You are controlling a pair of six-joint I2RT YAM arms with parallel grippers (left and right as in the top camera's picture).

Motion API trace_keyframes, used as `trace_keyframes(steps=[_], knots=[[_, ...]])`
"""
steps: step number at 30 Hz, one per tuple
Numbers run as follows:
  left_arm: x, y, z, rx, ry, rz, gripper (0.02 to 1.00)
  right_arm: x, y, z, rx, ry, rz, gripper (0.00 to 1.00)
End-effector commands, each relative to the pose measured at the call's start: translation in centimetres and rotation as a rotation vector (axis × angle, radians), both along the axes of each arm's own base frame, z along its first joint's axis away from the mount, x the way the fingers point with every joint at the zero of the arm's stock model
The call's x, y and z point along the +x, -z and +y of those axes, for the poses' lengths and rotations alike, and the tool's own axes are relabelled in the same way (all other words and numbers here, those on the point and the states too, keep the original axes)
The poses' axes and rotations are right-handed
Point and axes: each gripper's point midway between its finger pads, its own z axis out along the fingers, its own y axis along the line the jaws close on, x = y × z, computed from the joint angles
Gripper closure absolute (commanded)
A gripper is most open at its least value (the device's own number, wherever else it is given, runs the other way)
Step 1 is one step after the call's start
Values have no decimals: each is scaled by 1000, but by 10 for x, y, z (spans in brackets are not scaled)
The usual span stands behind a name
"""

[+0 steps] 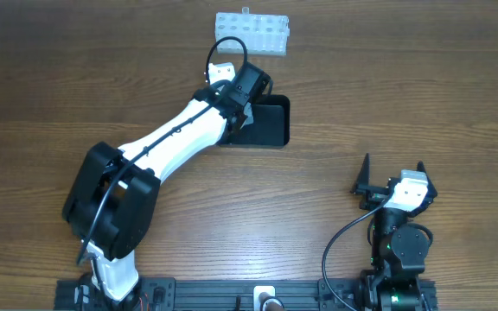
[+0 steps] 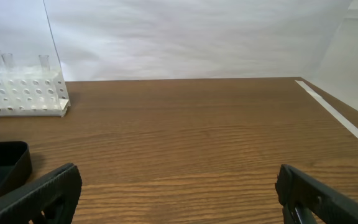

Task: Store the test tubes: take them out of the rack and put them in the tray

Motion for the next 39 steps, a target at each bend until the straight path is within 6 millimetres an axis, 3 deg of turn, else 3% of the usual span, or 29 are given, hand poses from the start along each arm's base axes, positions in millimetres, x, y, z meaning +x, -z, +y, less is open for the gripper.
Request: trace_keyframes(steps=[1, 6, 9, 14, 16, 18, 22, 27, 39], knots=[[4, 12, 11, 39, -17, 13, 746, -1, 1, -3, -5, 16, -3, 9], [15, 0, 15, 67, -38, -48, 601, -1, 1, -3, -5, 16, -3, 9], [35, -40, 12, 87, -20, -159, 544, -1, 1, -3, -5, 16, -3, 7], [79, -133, -5, 61, 70, -377, 476, -1, 1, -3, -5, 16, -3, 9], [95, -157, -9, 61, 108, -451, 459, -1, 1, -3, -5, 16, -3, 9], [107, -169, -11, 59, 146, -503, 435, -1, 1, -3, -5, 16, -3, 7], [129, -163, -6, 56, 181, -530, 406, -1, 1, -3, -5, 16, -3, 7], [154, -134, -3, 20, 253, -517, 389, -1, 1, -3, -5, 16, -3, 7], [194, -85, -25, -19, 415, -530, 364, -1, 1, -3, -5, 16, -3, 7]])
